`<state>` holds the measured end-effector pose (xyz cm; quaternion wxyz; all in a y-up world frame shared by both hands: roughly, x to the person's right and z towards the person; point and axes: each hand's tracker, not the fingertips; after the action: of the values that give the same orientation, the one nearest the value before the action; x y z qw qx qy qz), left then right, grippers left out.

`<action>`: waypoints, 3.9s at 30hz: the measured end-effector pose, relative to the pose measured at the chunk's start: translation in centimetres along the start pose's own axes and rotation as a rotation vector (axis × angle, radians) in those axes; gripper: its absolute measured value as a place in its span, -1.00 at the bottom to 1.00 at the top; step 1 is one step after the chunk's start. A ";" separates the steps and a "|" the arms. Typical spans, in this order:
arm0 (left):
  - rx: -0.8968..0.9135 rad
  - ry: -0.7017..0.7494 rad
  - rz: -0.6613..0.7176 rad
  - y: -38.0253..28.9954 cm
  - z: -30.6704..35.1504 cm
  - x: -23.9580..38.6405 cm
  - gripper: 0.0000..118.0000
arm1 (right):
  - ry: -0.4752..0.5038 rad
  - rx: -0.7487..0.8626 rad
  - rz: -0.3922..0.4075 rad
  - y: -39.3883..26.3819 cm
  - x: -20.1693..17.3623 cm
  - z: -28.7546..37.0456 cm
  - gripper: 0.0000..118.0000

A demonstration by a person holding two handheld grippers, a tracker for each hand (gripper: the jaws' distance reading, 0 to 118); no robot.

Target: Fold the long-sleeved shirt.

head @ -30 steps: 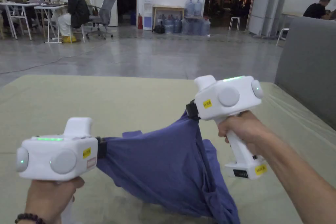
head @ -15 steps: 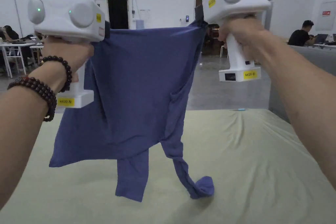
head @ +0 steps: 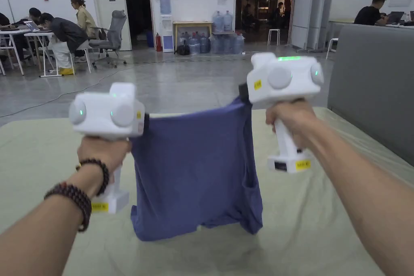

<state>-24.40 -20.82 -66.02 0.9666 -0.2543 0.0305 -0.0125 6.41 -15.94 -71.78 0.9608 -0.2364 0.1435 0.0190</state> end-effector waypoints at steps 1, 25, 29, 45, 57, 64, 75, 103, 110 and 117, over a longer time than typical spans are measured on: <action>-0.022 -0.005 0.012 -1.6 -0.5 0.0 -0.95 | 0.001 -0.021 0.000 -1.7 0.1 -0.5 -1.00; -0.472 -0.244 -0.150 -36.3 15.3 1.9 -0.95 | 0.019 -0.517 0.025 -42.4 -4.9 18.3 -0.99; -0.418 -0.268 -0.125 -33.7 17.4 0.7 0.68 | 0.048 -0.397 -0.023 -40.4 -4.7 21.6 0.56; -0.213 -0.234 0.047 -30.1 23.6 -4.4 -1.00 | -0.031 -0.346 -0.106 -40.1 -4.8 24.0 0.64; -0.198 -0.198 0.102 -23.6 15.1 -6.1 -1.00 | -0.035 -0.470 0.010 -42.0 -6.6 15.9 -0.95; -0.278 -0.019 0.143 -17.7 -3.5 -7.6 0.99 | -0.028 -0.489 -0.002 -42.2 -6.5 16.0 -0.95; -0.557 0.019 0.143 -18.6 -19.6 -6.0 0.36 | -0.032 -0.524 0.064 -42.4 -7.0 15.0 -0.95; 0.233 -0.190 0.403 6.4 15.4 -19.1 -1.00 | -0.031 0.155 -0.154 -0.6 8.8 21.4 -0.95; 0.246 -0.153 0.399 12.9 14.5 -17.8 -1.00 | -0.095 0.147 -0.179 11.5 12.0 18.9 -0.95; 0.248 -0.196 0.412 14.0 10.7 -15.2 -1.00 | -0.141 0.199 -0.242 13.5 13.9 17.2 -0.95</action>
<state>-38.79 -2.76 -62.80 0.9709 -0.1223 -0.0139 0.2055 22.88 3.54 -67.18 0.9825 -0.1536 0.0475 -0.0945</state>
